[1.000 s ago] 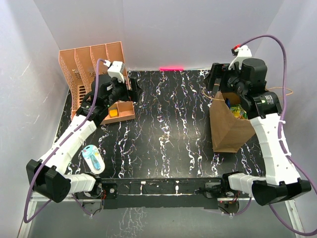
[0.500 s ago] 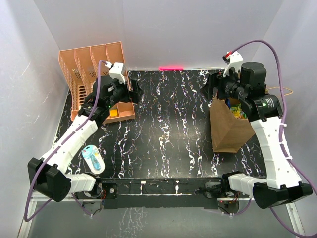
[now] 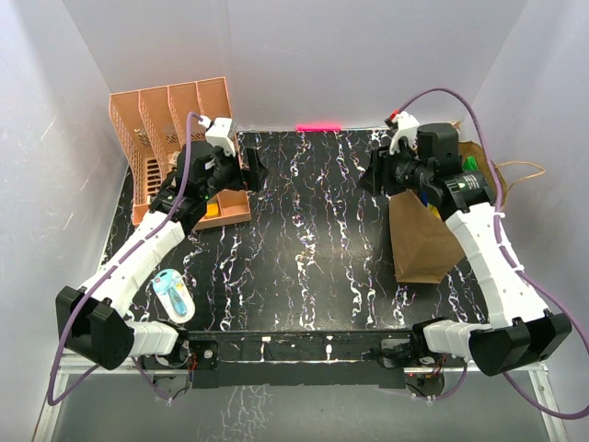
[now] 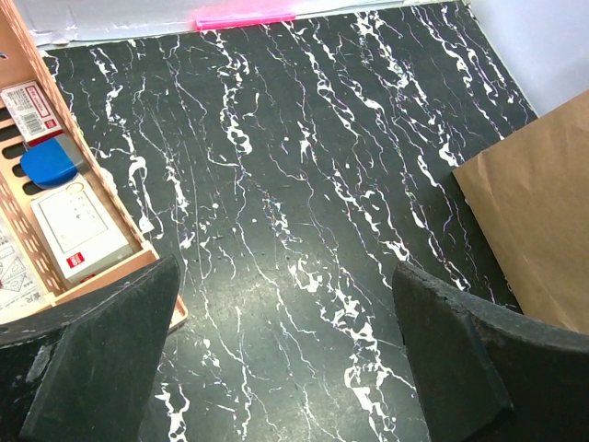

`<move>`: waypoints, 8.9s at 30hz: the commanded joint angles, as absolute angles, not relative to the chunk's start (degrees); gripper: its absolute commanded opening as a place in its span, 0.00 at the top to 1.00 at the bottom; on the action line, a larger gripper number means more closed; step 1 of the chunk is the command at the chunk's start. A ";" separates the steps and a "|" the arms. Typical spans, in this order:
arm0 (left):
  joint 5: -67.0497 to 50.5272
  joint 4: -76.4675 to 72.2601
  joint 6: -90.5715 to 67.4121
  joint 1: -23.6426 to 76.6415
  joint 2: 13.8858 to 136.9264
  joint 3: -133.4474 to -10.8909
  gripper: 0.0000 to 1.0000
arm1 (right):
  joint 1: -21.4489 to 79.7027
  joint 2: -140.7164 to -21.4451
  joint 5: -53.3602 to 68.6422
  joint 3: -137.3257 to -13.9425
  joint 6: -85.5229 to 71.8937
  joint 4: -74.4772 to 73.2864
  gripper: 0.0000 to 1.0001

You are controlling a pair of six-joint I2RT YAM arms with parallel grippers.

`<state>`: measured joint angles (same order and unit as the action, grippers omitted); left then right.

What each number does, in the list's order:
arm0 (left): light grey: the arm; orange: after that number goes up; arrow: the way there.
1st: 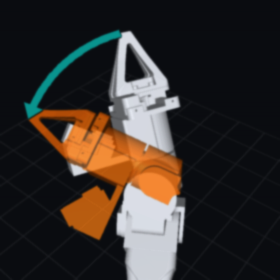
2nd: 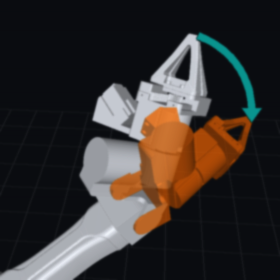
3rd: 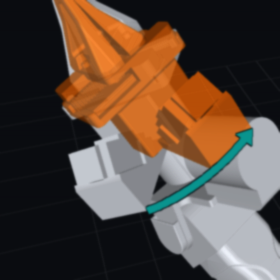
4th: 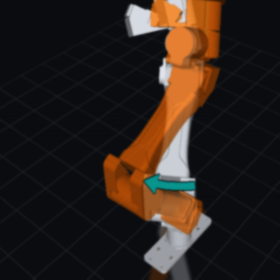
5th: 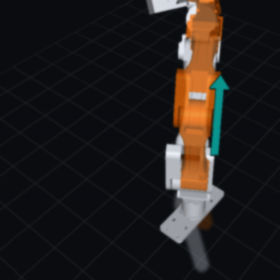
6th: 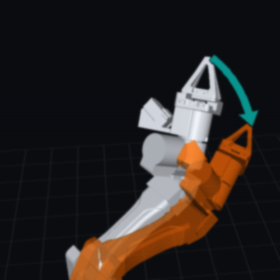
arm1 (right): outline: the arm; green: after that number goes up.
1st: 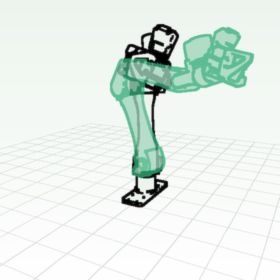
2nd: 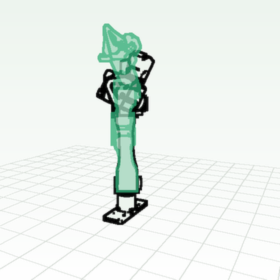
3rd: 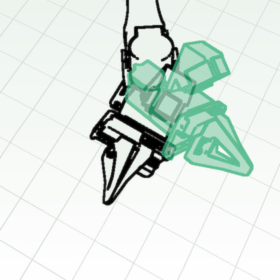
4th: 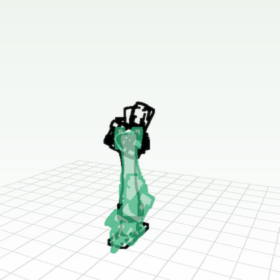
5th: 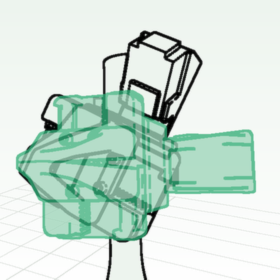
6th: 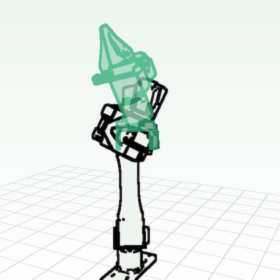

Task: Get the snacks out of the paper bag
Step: Adjust the paper bag at the center of the board, then take out the snack from the paper bag, then place the snack at the center of the board.

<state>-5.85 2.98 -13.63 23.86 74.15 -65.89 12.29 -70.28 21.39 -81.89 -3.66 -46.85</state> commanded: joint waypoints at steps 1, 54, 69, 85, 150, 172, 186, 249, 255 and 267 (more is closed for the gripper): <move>-6.55 1.59 -14.13 24.10 74.09 -65.92 0.02 | 16.45 -70.59 21.56 -81.89 -6.77 -40.70 0.59; -4.74 3.15 -15.36 24.17 74.11 -66.72 0.02 | 37.28 -55.77 -71.07 -86.39 -10.21 -41.97 0.07; -5.27 3.50 -16.19 24.17 73.92 -66.97 0.02 | 4.38 -63.67 -45.57 -85.98 -14.70 -41.70 0.07; -5.01 4.20 -16.26 24.17 74.59 -67.60 0.01 | -14.36 -65.54 -5.75 -81.57 -22.15 -38.26 0.37; -4.56 21.21 0.18 66.35 85.23 -95.46 0.02 | -14.60 -58.35 42.11 -81.97 -11.90 -33.94 0.92; 13.51 -12.21 55.92 78.21 102.51 -82.29 0.05 | -14.61 -53.87 44.21 -78.21 -11.61 -32.88 0.92; 16.51 -20.74 64.62 72.39 113.91 -88.14 0.21 | -14.59 -53.35 44.03 -78.66 -11.64 -33.75 0.92; 30.48 32.83 13.83 77.35 74.91 -117.33 1.00 | -14.63 -53.89 26.21 -79.75 -10.76 -34.45 0.92; 38.75 47.51 3.84 77.37 72.65 -107.54 1.00 | -14.59 -51.72 26.84 -78.19 -10.72 -34.13 0.92; 29.25 57.82 -12.86 77.40 72.52 -92.16 1.00 | -14.50 -50.12 27.96 -77.15 -10.90 -33.92 0.92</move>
<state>33.74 55.37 -7.22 77.12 74.54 -91.81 -14.63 -50.96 27.00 -76.09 -11.46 -37.52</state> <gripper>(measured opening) 0.009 0.077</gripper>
